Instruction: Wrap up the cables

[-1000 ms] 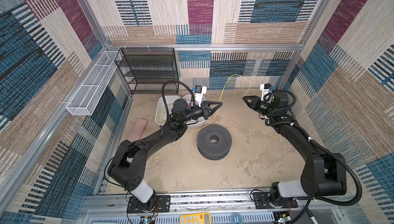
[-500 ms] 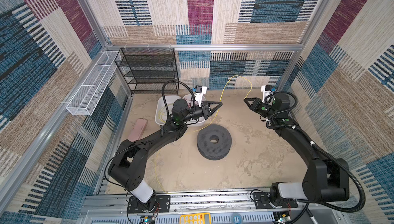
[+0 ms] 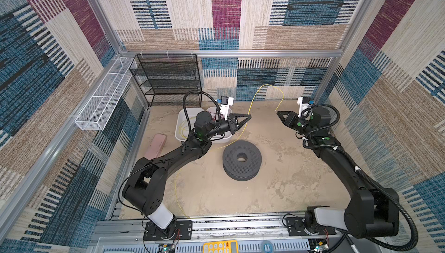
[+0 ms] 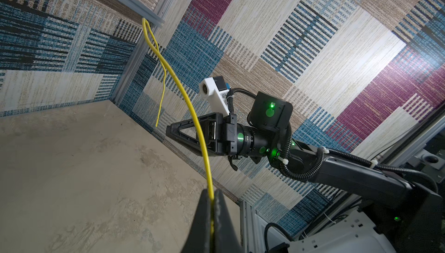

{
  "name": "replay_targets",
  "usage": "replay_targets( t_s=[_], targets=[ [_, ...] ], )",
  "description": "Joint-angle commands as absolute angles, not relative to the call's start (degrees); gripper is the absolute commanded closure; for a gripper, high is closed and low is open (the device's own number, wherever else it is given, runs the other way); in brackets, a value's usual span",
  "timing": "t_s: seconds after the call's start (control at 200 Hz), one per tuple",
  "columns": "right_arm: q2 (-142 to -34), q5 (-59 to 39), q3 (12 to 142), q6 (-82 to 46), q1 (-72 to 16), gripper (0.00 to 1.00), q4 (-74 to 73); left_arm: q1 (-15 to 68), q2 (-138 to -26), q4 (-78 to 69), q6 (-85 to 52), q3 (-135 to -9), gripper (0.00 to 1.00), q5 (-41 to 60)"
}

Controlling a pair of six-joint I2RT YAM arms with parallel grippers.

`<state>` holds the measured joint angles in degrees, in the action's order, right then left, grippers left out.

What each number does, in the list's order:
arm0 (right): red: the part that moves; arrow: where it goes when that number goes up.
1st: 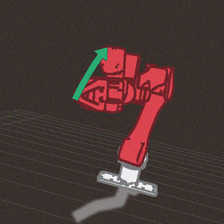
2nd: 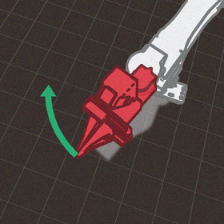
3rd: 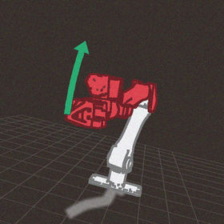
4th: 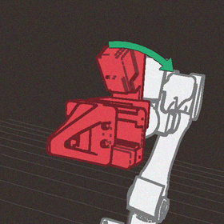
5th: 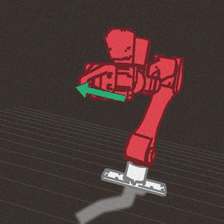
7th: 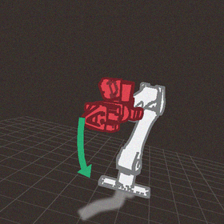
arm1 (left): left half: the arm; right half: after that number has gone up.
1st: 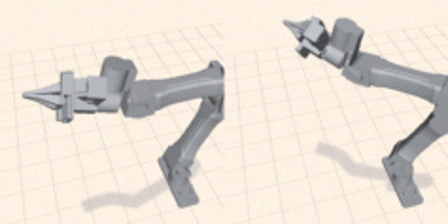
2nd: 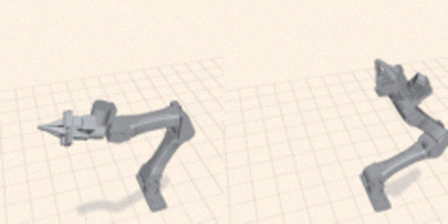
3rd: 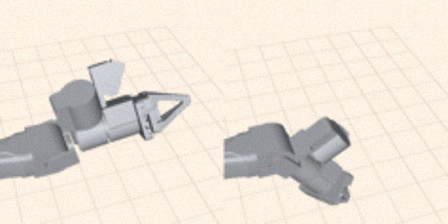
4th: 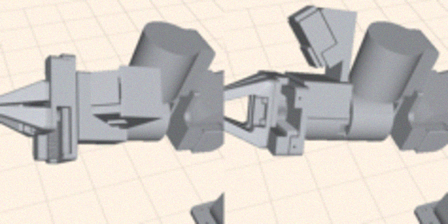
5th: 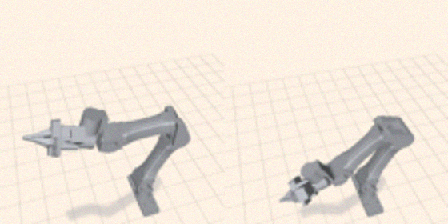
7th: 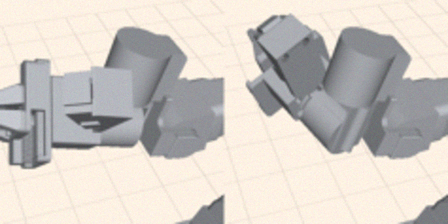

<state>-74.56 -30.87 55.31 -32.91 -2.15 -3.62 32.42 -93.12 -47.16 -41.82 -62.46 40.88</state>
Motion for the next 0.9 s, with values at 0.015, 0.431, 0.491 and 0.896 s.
replay_targets(
  t_s=[0.015,0.431,0.491,0.896],
  targets=[
    [-76.0,-30.2,57.4,-31.9,-2.7,0.68,-4.0,32.5,-93.3,-50.3,-42.3,-62.5,1.00,41.4],
    [-82.2,-26.8,63.1,-31.8,-3.3,0.74,-3.1,32.4,-92.3,-50.6,-42.5,-61.9,1.00,41.7],
    [-82.1,-26.1,63.1,-31.6,-3.3,0.76,-3.0,32.5,-91.9,-50.2,-42.2,-61.9,1.00,41.8],
    [-84.6,-25.0,65.9,-30.0,-3.3,0.72,-2.5,32.4,-91.0,-49.9,-42.0,-61.0,1.00,42.2]
  ],
)
